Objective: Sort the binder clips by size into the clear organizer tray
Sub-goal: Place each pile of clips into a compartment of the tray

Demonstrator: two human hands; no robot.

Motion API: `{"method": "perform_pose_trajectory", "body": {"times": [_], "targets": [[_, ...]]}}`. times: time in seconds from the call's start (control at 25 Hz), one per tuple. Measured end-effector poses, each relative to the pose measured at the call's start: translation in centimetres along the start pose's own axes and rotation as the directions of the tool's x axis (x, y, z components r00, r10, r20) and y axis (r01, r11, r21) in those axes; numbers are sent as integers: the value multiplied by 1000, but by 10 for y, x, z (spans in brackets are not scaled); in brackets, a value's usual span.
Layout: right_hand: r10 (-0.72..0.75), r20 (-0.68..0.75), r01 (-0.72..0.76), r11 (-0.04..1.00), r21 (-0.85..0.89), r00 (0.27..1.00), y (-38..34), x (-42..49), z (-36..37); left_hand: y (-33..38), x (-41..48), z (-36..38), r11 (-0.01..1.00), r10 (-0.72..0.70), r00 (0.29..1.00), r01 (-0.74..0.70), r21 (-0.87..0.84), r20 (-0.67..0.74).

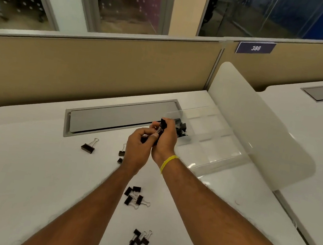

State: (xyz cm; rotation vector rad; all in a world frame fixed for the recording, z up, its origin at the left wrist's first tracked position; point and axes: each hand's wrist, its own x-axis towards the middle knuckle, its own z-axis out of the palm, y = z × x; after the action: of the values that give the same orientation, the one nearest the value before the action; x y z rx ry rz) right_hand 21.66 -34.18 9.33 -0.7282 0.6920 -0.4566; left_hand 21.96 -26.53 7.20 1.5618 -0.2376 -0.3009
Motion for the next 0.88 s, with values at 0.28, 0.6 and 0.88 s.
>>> {"method": "perform_pose_trajectory", "body": {"times": [0.28,0.6,0.88], "targets": [[-53,-113,64,993,100,992,-70,42,-55,12,31,120,912,-272,961,242,-332,-48],[57,-208,-79,992,-99,976,-117,113,-91,12,85,205,831,-476,873,485,-272,104],[126,-160,-170,940,-295,979,-141,136,-97,0,120,209,748,-572,802,596,-292,172]]}}
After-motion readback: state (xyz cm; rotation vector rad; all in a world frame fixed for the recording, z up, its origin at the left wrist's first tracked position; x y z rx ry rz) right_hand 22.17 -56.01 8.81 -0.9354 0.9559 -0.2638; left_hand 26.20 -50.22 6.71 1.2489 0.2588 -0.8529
